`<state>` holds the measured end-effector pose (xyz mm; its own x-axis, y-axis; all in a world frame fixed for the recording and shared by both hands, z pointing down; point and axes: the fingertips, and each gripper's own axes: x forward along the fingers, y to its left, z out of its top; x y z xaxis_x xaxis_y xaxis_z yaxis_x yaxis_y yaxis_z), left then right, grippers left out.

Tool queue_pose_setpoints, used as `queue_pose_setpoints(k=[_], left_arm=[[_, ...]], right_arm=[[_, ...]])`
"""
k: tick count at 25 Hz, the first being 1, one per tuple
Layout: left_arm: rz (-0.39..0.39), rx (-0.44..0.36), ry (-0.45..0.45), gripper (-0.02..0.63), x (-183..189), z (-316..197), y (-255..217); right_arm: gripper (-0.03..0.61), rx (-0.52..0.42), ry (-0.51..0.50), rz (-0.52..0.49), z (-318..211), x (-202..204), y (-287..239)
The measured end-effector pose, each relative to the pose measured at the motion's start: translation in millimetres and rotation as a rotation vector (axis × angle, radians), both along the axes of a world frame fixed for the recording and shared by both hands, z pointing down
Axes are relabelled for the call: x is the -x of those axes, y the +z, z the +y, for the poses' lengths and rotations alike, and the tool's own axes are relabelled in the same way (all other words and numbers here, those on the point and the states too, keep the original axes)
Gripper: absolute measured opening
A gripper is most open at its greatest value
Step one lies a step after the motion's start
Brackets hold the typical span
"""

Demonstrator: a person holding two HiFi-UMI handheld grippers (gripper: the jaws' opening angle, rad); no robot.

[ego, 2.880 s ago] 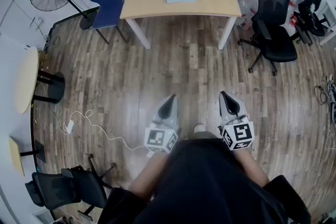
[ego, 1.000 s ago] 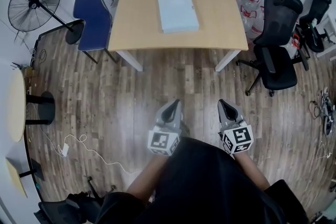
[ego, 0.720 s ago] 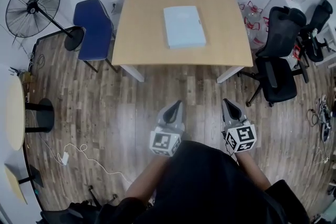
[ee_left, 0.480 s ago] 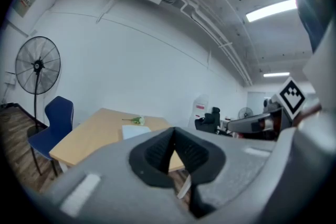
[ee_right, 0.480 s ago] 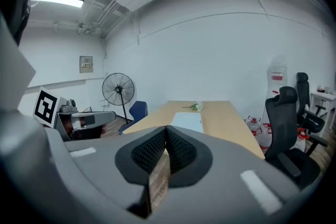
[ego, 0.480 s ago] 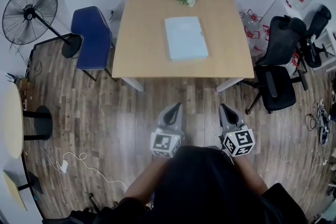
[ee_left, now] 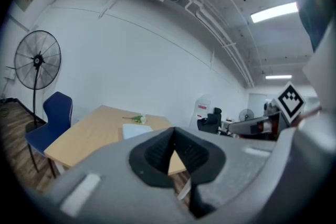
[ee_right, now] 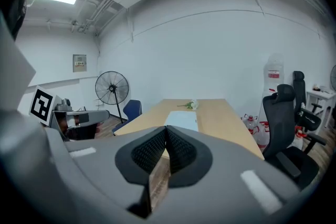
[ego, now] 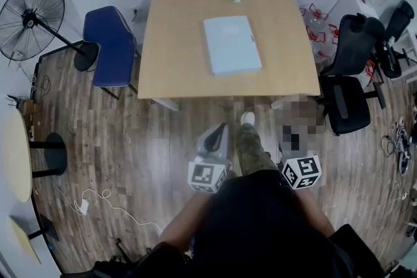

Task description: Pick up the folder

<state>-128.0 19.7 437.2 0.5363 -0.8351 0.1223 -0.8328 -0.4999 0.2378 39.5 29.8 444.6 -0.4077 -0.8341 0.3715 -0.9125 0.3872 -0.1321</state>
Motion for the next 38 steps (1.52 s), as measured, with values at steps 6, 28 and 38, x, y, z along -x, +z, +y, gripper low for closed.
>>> queue_pose_setpoints(k=[6, 28, 38], left_arm=[[-0.029, 0.022, -0.05, 0.002, -0.2, -48.4, 12.9], [-0.118, 0.287, -0.155, 0.002, -33.2, -335.0, 120.9], [-0.123, 0.417, -0.223, 0.002, -10.8, -390.3, 180.3]], right_arm=[[0.0, 0.004, -0.038, -0.03, -65.1, -3.2, 15.2], [0.0, 0.3, -0.176, -0.104, -356.3, -56.4, 128.1], [0.0, 0.418, -0.127, -0.033, -419.9, -61.7, 209.5]])
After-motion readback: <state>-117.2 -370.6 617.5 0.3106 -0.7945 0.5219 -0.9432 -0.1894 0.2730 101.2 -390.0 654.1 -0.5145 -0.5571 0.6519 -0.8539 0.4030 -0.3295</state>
